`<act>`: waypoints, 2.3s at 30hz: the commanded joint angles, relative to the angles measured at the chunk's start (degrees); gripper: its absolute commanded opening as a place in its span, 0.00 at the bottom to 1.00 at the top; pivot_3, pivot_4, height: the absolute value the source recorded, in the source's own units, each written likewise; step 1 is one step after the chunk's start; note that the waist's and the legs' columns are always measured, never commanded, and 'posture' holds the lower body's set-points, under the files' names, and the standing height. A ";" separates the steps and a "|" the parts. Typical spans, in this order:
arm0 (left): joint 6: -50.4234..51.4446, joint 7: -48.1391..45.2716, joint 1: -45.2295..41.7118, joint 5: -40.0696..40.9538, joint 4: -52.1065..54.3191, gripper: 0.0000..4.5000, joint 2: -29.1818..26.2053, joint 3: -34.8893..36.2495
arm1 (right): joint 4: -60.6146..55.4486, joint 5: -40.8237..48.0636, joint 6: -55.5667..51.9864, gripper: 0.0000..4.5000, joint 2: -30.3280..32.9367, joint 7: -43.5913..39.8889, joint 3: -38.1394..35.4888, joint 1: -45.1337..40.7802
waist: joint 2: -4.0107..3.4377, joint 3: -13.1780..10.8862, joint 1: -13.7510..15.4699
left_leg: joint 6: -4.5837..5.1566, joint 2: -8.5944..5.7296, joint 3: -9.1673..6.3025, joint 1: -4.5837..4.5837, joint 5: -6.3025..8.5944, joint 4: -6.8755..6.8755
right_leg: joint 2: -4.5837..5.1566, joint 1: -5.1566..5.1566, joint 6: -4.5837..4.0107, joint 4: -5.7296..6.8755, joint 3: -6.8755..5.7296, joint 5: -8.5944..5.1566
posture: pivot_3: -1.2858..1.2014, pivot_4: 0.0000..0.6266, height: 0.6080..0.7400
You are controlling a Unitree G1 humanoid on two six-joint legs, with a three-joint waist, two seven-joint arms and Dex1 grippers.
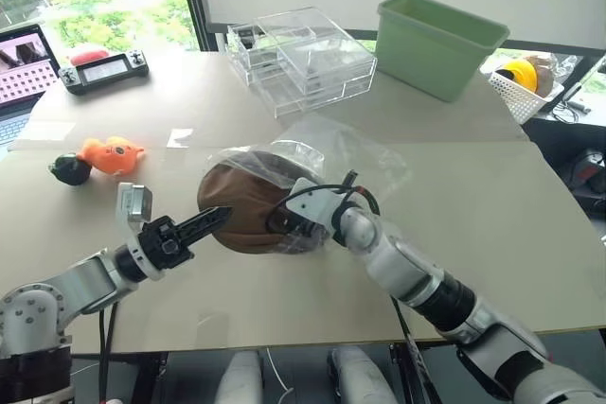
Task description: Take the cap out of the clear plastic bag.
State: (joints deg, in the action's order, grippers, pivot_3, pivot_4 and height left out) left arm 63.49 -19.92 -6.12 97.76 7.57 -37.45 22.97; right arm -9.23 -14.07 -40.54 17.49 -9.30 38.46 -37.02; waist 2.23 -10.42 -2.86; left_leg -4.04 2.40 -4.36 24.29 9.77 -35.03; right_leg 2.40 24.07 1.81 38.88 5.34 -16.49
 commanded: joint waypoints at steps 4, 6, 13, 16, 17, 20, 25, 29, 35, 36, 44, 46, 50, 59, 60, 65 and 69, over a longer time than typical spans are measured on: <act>-7.56 -2.46 -2.01 -20.14 1.37 0.01 2.67 -8.42 | -4.51 2.91 -1.46 0.00 -7.97 -1.87 -7.95 1.18 | 0.00 0.00 0.29 | -0.01 -0.02 -0.01 0.00 0.00 0.03 | -0.01 -0.01 -0.01 -0.01 0.00 0.01 | 0.52 0.24 0.96; -8.81 -2.80 -2.51 -22.26 1.04 0.01 4.17 -8.96 | -5.71 3.45 -2.59 0.00 -9.12 -2.85 -9.04 1.50 | 0.00 0.00 0.33 | -0.03 -0.01 -0.01 0.01 -0.02 0.03 | -0.01 0.00 -0.02 -0.01 -0.01 0.01 | 0.52 0.24 0.96; -6.91 -1.53 -2.02 -16.54 2.43 0.01 7.38 -5.00 | -9.11 0.82 -5.27 0.00 -7.76 -5.54 -7.41 1.38 | 0.00 0.00 0.20 | -0.05 0.01 -0.03 0.01 -0.03 0.02 | -0.02 0.00 -0.02 0.01 -0.04 0.01 | 0.52 0.24 0.96; -5.32 0.24 -1.55 -9.89 2.23 0.01 6.97 -2.28 | -9.12 -0.47 -5.28 0.00 -7.44 -5.82 -6.59 1.39 | 0.00 0.00 0.15 | -0.05 0.01 -0.04 0.02 -0.03 0.01 | -0.01 0.00 -0.02 0.01 -0.04 0.01 | 0.52 0.24 0.96; -4.82 0.90 -1.27 -7.40 2.12 0.01 6.37 -1.17 | -9.16 -0.94 -5.26 0.00 -7.29 -5.97 -6.28 1.34 | 0.00 0.00 0.15 | -0.05 0.01 -0.03 0.02 -0.03 0.01 | -0.01 0.00 -0.02 0.01 -0.03 0.01 | 0.52 0.24 0.96; -3.92 4.82 -0.29 4.10 0.65 0.01 4.30 1.68 | -9.15 -2.07 -5.16 0.00 -7.07 -6.33 -5.74 1.29 | 0.01 0.01 -0.03 | -0.05 0.02 -0.04 0.01 -0.02 0.01 | -0.01 0.01 -0.02 0.03 -0.04 0.01 | 0.52 0.24 0.96; 2.89 0.73 5.92 15.24 1.51 0.01 -3.34 3.33 | -8.82 -3.09 -4.93 0.00 -7.20 -6.92 -5.87 1.45 | 0.02 0.01 -0.26 | -0.04 0.03 -0.05 0.00 -0.02 0.00 | -0.01 0.00 -0.02 0.06 -0.04 0.01 | 0.52 0.24 0.96; 8.35 -8.30 9.65 15.24 -0.41 0.01 -8.47 6.91 | -8.65 -3.65 -4.70 0.00 -7.44 -7.32 -6.17 1.64 | 0.01 0.01 -0.45 | -0.05 0.02 -0.04 -0.01 -0.02 0.00 | 0.00 0.01 -0.02 0.06 -0.06 0.01 | 0.52 0.24 0.96; 14.13 -20.66 12.39 15.24 -2.26 0.01 -18.15 14.10 | -8.22 -3.75 -4.05 0.00 -7.47 -7.80 -6.83 1.63 | 0.02 0.01 -0.60 | -0.05 0.06 -0.06 -0.02 -0.03 0.03 | -0.05 0.03 -0.03 0.06 -0.12 -0.01 | 0.52 0.24 0.96; 15.24 -21.67 13.91 15.24 -2.51 0.01 -19.90 15.93 | -8.04 -3.67 -3.88 0.00 -7.48 -7.93 -7.10 1.43 | 0.03 0.01 -0.67 | -0.05 0.07 -0.05 -0.01 -0.03 0.04 | -0.06 0.05 -0.03 0.06 -0.12 -0.02 | 0.52 0.24 0.96; 21.86 -31.57 23.84 8.65 -5.17 0.01 -25.12 27.34 | -6.62 -3.73 -2.58 0.00 -7.58 -8.96 -7.31 0.64 | 0.02 0.00 -1.13 | -0.05 0.16 0.04 -0.07 -0.03 0.18 | -0.09 0.14 -0.11 0.07 -0.11 -0.06 | 0.52 0.24 0.96; 21.88 -32.31 24.09 7.53 -7.49 0.01 -26.34 28.97 | -6.11 -3.73 -2.22 0.00 -7.76 -9.18 -7.36 0.53 | 0.05 0.01 -1.00 | -0.08 0.23 0.00 -0.07 -0.05 0.16 | -0.18 0.13 -0.10 0.07 -0.15 -0.07 | 0.52 0.24 0.96; 19.64 -31.88 21.09 9.78 -12.10 0.01 -28.44 30.24 | -5.02 -3.29 -1.17 0.00 -8.48 -9.63 -7.76 0.35 | 0.05 0.02 -1.02 | -0.12 0.22 0.02 -0.09 -0.07 0.15 | -0.16 0.09 -0.04 0.03 -0.14 -0.10 | 0.52 0.24 0.96; 9.60 -16.42 -13.71 15.24 -24.60 0.01 -26.45 24.30 | -1.15 -2.74 1.87 0.00 -7.70 -11.82 -8.16 1.44 | 0.30 0.10 -0.39 | -0.13 0.25 -0.08 -0.05 -0.07 0.16 | -0.19 0.05 -0.07 0.02 -0.26 -0.09 | 0.52 0.24 0.96; 8.71 -13.27 -17.38 15.24 -25.20 0.01 -24.68 24.41 | -0.71 -2.76 2.67 0.00 -7.32 -12.08 -8.30 1.67 | 0.30 0.10 -0.23 | -0.13 0.25 -0.08 -0.04 -0.07 0.15 | -0.19 0.04 -0.09 0.03 -0.26 -0.07 | 0.52 0.24 0.96; 4.54 1.33 -27.92 15.24 -20.64 0.01 -12.34 27.50 | 1.30 -3.83 8.43 0.00 -3.15 -14.08 -7.61 3.19 | 0.38 0.14 0.10 | -0.14 0.22 -0.11 0.00 -0.08 0.06 | -0.17 0.04 -0.22 0.12 -0.26 0.04 | 0.52 0.24 0.96; -4.41 13.80 -22.17 15.24 -9.74 0.01 0.66 25.42 | -1.82 -8.69 29.08 0.00 7.01 -17.71 -1.13 6.65 | 0.37 0.15 0.40 | -0.14 0.12 -0.08 -0.04 -0.08 0.07 | 0.00 -0.01 -0.20 0.13 -0.23 0.06 | 0.52 0.24 0.96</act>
State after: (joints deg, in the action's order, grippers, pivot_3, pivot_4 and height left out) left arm 62.27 -10.20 -29.19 112.40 -5.55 -37.91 48.16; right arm -8.16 -20.91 -19.52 23.54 -25.71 35.58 -30.89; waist 2.60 -10.27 -2.46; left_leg -4.18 2.48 -4.40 24.26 9.69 -34.96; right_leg 2.46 24.06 1.63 39.01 5.14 -16.42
